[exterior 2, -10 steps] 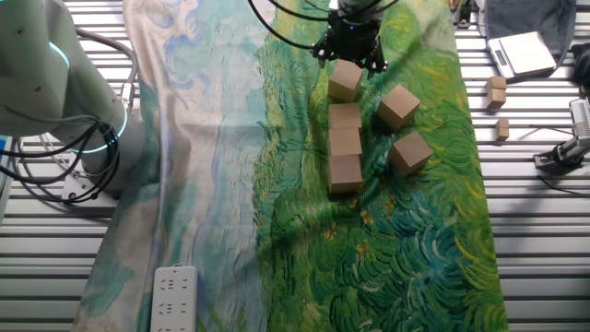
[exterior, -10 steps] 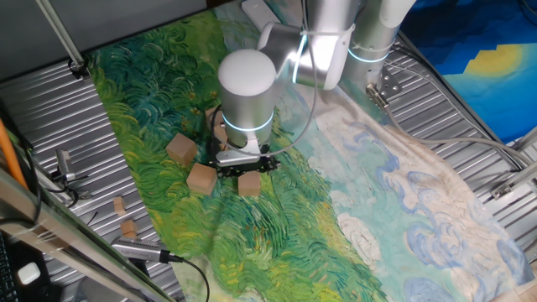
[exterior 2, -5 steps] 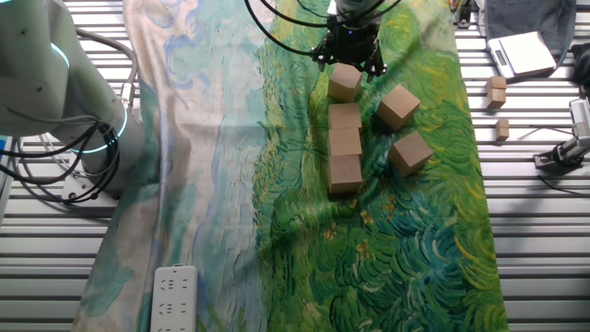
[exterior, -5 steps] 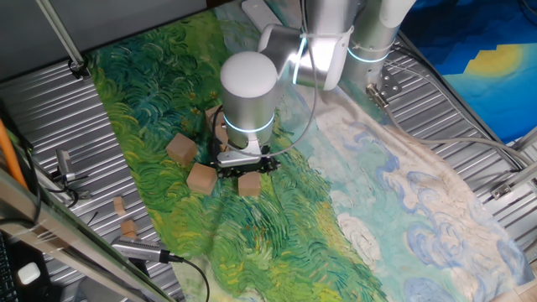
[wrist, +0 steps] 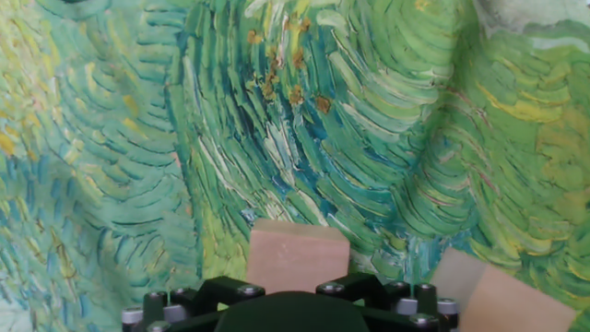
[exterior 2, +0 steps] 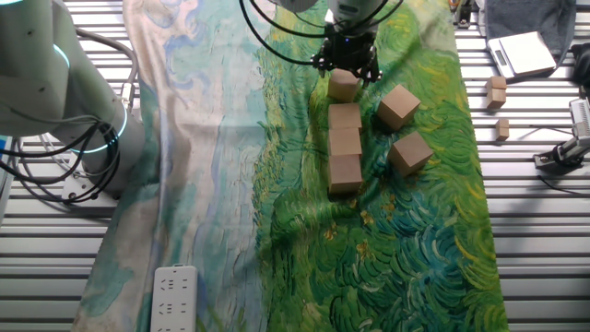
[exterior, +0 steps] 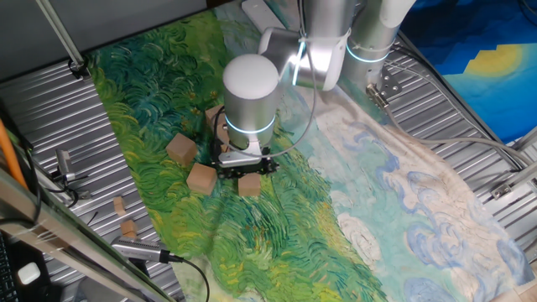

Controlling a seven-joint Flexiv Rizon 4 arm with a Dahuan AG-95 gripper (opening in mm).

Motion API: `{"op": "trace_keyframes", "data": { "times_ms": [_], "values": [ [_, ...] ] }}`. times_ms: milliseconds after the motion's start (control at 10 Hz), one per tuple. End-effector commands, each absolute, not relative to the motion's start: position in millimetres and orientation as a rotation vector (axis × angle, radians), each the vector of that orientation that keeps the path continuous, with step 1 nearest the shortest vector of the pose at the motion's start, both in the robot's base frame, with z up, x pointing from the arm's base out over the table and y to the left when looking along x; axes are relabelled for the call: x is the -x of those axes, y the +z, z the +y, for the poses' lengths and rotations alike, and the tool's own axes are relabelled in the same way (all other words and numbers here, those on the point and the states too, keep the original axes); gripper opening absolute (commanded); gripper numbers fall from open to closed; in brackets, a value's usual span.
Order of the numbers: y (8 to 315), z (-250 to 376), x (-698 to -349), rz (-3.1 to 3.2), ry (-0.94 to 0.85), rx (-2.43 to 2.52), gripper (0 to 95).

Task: Stack the blocks into a pyramid shape

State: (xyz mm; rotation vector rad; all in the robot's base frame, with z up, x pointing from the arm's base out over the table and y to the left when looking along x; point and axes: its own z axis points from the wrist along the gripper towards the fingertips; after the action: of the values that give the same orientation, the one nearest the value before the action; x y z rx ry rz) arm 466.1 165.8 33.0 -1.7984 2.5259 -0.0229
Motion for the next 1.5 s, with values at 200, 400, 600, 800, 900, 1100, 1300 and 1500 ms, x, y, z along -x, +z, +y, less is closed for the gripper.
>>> {"op": "trace_keyframes", "data": {
  "times_ms": [200, 400, 600, 800, 900, 1100, 1300, 1500],
  "values": [
    [32, 165, -466, 2.563, -0.036, 1.725, 0.0],
    [32, 165, -466, 2.581, -0.041, 1.706, 0.0],
    [33, 165, -467, 2.589, -0.044, 1.698, 0.0],
    [40, 167, -468, 2.616, -0.021, 1.698, 0.0],
    [48, 167, -468, 2.621, -0.013, 1.715, 0.0],
    [70, 169, -468, 2.625, -0.013, 1.749, 0.0],
    [85, 164, -457, 2.590, -0.027, 1.807, 0.0],
    [92, 149, -445, 2.551, -0.038, 1.880, 0.0]
  ]
}}
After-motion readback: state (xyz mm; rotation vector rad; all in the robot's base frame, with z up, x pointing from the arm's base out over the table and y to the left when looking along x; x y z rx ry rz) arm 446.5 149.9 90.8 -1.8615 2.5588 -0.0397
